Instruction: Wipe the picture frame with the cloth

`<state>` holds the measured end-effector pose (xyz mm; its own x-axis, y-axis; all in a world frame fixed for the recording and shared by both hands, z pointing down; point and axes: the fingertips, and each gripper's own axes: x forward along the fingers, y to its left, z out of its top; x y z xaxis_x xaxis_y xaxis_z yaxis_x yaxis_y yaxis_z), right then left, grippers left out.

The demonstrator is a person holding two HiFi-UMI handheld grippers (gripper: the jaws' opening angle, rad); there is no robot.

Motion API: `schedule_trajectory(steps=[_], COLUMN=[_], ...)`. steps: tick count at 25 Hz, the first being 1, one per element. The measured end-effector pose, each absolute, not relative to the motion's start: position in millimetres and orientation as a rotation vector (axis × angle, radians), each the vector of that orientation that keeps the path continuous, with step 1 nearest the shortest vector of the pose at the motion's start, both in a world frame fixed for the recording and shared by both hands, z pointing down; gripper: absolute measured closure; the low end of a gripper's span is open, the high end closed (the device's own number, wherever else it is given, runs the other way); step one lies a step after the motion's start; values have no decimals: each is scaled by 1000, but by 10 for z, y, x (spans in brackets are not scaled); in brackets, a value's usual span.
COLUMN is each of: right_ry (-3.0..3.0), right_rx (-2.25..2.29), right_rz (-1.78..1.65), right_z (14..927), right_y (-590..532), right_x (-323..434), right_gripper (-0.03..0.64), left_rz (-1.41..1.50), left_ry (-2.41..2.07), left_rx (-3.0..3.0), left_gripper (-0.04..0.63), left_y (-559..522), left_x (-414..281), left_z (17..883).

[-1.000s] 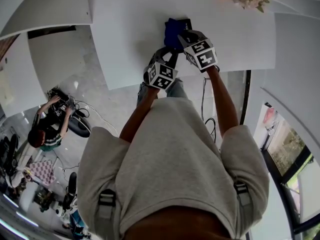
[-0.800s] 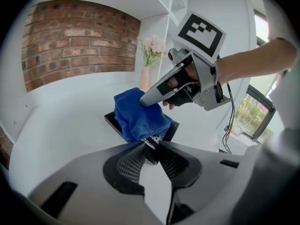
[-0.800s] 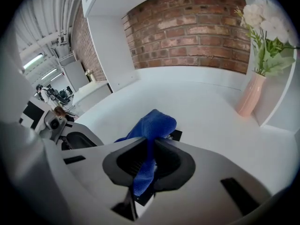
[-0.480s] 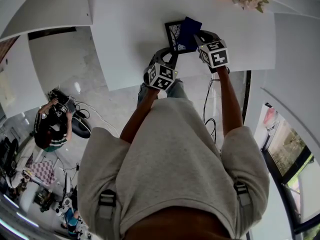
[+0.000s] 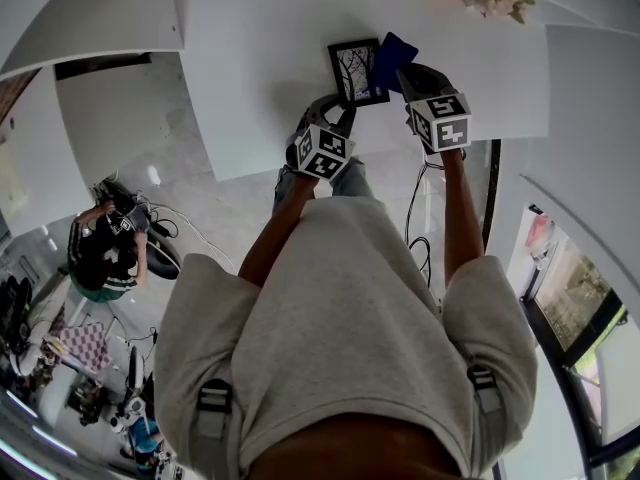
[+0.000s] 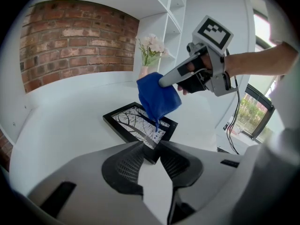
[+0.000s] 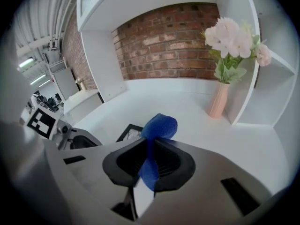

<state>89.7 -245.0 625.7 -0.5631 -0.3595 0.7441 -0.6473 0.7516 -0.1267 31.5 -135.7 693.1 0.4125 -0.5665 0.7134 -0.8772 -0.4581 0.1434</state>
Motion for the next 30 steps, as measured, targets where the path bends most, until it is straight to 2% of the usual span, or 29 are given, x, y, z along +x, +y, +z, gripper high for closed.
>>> schedule_trajectory(steps=[7,12,19,30], right_ry=[-2402,-2391,-2252,-2177], right_rx=[531,398,432,597], right_rz=[576,728,752,736], right_z=[5725,5939,6516,6679], right_y=[-1995,-1713,-1643,-1991], right_x=[320,106,241,677], right_gripper=[557,557,557,557], left_rz=[824,826,831,829], left_ry=[-1236,-1246,-1240,-1230], left_rx=[2170,2150,2149,2146], left_gripper=[463,463,460,456], left_y=[-1336,-1310,-1285,-1290], left_x=[300,240,249,231], left_z=[6928,6945,6950,6953])
